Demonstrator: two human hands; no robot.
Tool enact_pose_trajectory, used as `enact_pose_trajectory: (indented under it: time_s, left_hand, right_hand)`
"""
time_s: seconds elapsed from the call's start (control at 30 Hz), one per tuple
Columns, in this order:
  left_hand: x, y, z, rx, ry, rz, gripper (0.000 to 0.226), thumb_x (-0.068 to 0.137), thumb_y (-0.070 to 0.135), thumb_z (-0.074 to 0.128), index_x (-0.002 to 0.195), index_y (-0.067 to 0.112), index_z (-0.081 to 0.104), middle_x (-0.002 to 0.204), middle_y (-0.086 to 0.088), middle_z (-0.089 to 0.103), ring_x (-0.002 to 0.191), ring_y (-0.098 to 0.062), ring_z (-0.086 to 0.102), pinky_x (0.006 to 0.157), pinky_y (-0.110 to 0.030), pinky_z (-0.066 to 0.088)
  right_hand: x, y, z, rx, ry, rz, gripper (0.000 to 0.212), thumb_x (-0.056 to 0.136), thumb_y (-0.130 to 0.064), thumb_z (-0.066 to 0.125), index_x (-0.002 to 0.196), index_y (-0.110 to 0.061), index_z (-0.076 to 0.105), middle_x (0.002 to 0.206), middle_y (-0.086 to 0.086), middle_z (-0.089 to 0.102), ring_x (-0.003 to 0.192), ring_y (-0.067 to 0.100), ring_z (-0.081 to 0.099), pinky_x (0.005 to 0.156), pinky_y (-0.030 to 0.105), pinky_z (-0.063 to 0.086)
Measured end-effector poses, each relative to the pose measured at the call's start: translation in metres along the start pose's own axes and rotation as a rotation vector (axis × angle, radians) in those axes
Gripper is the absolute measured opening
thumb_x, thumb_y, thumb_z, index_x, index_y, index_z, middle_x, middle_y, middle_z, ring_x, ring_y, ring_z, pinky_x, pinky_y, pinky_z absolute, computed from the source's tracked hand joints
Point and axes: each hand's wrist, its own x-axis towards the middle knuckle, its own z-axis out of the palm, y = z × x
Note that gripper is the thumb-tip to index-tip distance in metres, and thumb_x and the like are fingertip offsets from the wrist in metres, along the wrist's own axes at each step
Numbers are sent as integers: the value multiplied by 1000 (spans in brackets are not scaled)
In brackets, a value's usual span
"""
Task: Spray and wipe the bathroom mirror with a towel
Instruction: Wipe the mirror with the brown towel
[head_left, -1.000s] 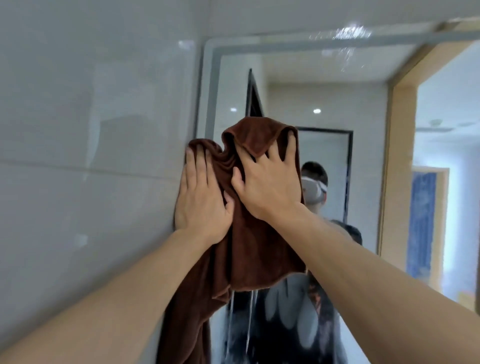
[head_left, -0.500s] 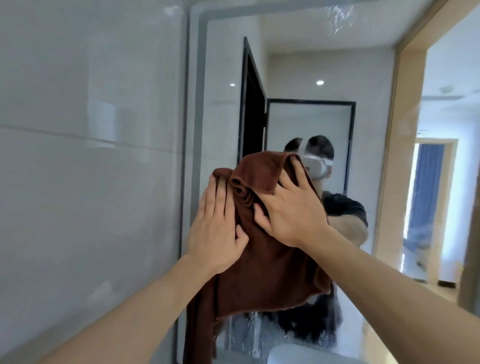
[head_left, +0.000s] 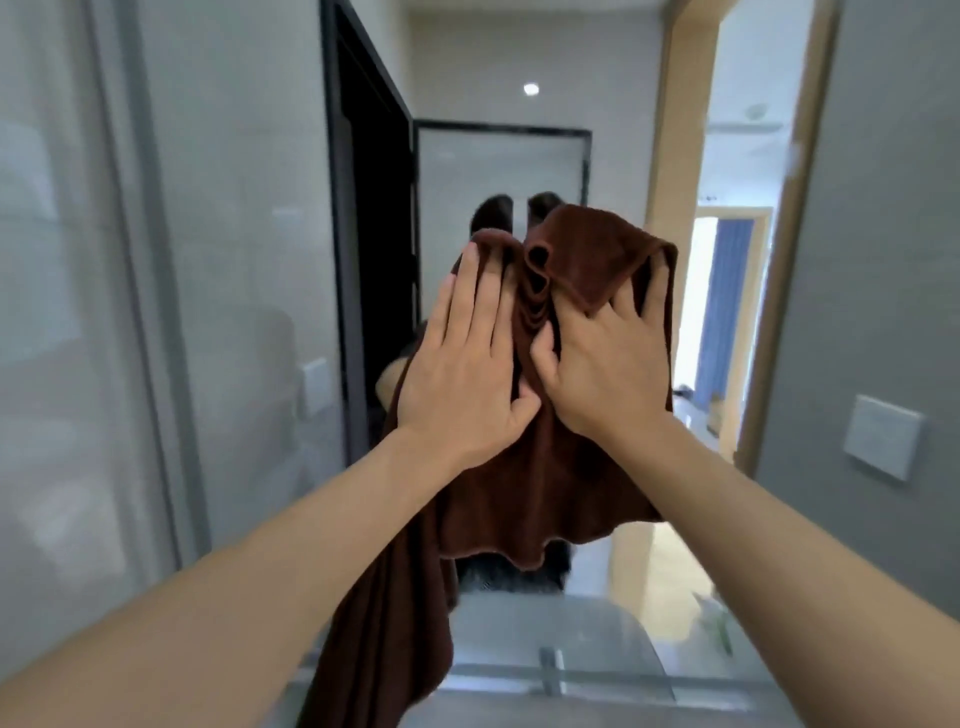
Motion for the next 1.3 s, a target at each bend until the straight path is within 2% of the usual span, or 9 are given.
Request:
enact_pose_trajectory:
  time_s: [0.17,0.3,0.4,0.6,0.73,0.93,1.03,1.17,1.3]
  left_hand:
    - [-51,39,23,17,-56,150,87,88,39,37,153,-9,4,163,-30,14,154,-43,7,126,-51,12]
    - [-83,57,33,11,-151,204,86,88,42,40,153,-10,16,162,-32,17,153,-45,9,126,-52,9]
    - [-104,63,41,-19,-184,263,90,87,48,45,150,-12,23,160,-32,23,152,-47,12,126,-54,8]
    - [-155,69,62,8,-286,400,105,87,72,46,151,-8,21,159,-26,23,152,-42,2,126,-51,-4]
    - [-184,67,72,34,-327,433,103,88,74,47,151,-5,24,155,-21,22,151,-39,1,127,-48,-3]
    - [-201,63,73,67,-322,384,97,92,73,42,151,-3,27,153,-21,27,150,-41,15,126,-49,5]
    - [-212,59,73,73,-313,286,96,92,74,41,149,-3,30,152,-21,28,149,-41,17,126,-49,9]
    - [-239,38,68,125,-378,115,97,87,75,48,140,-6,41,145,-27,48,146,-44,22,124,-51,16]
    - [-267,-4,57,145,-452,0,95,84,73,55,135,-6,43,143,-30,51,145,-44,22,121,-48,16]
  right_hand:
    - [-87,15,11,43,-44,59,67,89,-27,51,153,-10,39,150,19,52,141,36,31,122,63,5]
    - [-133,22,13,19,-141,37,66,92,-30,49,155,-11,38,155,18,46,145,35,27,122,58,-3]
    - [-163,27,14,56,-173,25,65,92,-35,51,152,-12,41,152,18,50,144,36,29,123,57,-3]
    - [-226,40,13,138,-267,-133,73,86,-49,62,147,-8,51,150,18,53,142,37,37,124,51,-1]
    - [-250,48,15,183,-356,-228,83,84,-60,63,149,-11,50,154,15,48,147,32,32,125,49,0]
    - [-258,36,22,120,-376,-223,76,88,-57,61,149,-14,51,152,15,52,144,34,33,123,55,1]
    - [-256,22,23,104,-427,-210,72,89,-53,60,149,-13,50,151,16,53,143,36,31,123,54,-4]
    - [-245,-10,29,117,-477,-306,72,90,-54,61,149,-16,49,150,15,54,142,35,30,122,53,-4]
    - [-231,-60,43,177,-529,-442,76,88,-58,62,151,-19,48,153,12,52,144,31,29,123,49,-6]
